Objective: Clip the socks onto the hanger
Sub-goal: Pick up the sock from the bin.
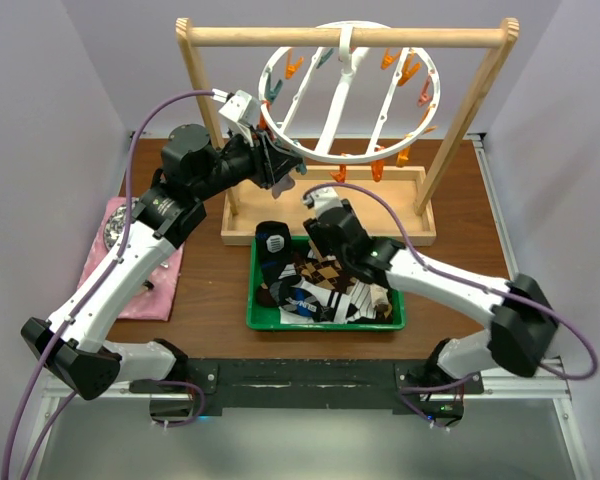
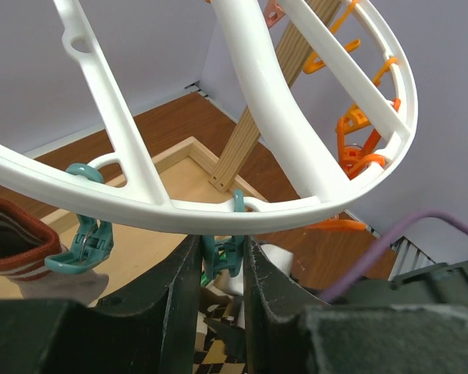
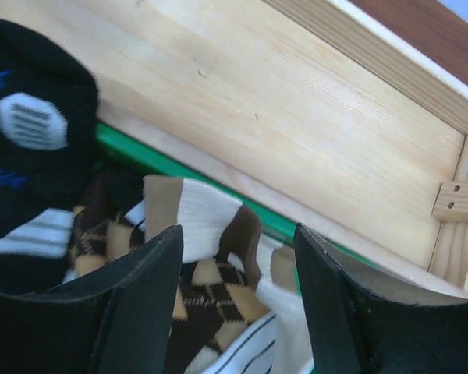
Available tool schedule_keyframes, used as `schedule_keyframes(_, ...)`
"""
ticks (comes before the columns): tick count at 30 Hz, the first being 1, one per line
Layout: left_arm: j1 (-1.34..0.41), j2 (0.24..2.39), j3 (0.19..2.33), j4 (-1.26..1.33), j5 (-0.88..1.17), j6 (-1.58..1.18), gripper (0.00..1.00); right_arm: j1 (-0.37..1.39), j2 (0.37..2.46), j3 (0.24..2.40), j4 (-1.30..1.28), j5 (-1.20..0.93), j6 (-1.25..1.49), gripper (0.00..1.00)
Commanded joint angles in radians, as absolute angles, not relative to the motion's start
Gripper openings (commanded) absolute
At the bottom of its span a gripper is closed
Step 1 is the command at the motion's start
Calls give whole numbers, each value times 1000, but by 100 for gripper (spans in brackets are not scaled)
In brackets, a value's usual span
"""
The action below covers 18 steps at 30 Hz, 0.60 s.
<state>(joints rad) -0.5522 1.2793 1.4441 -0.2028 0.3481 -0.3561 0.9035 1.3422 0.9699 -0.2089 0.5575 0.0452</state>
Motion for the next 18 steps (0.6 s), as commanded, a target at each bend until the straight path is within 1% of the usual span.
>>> schedule_keyframes(1, -557, 1266, 1447, -195, 368, -362, 0, 859, 1517, 1075, -95, 520, -71, 61)
schedule_keyframes(3, -557, 1266, 1443, -195, 368, -361, 0, 841, 1587, 1103, -55, 456, -90, 60)
schedule_keyframes(5, -555, 1262, 1443, -196, 368, -360, 0, 809, 1617, 1115, -32, 328, -113, 58)
schedule_keyframes(6, -557, 1262, 1445, -199, 368, -357, 0, 801, 1634, 1121, -28, 298, -118, 57)
schedule_keyframes(8, -555, 1259, 1445, -199, 368, -354, 0, 763, 1637, 1121, -25, 234, -130, 55)
schedule_keyframes(9, -557, 1256, 1443, -196, 368, -353, 0, 747, 1628, 1112, -20, 165, -132, 52)
schedule_keyframes(10, -555, 1256, 1443, -198, 370, -353, 0, 735, 1623, 1108, -21, 123, -133, 51)
schedule_keyframes(18, -557, 1259, 1443, -192, 373, -353, 0, 681, 1634, 1100, -61, 22, -146, 49)
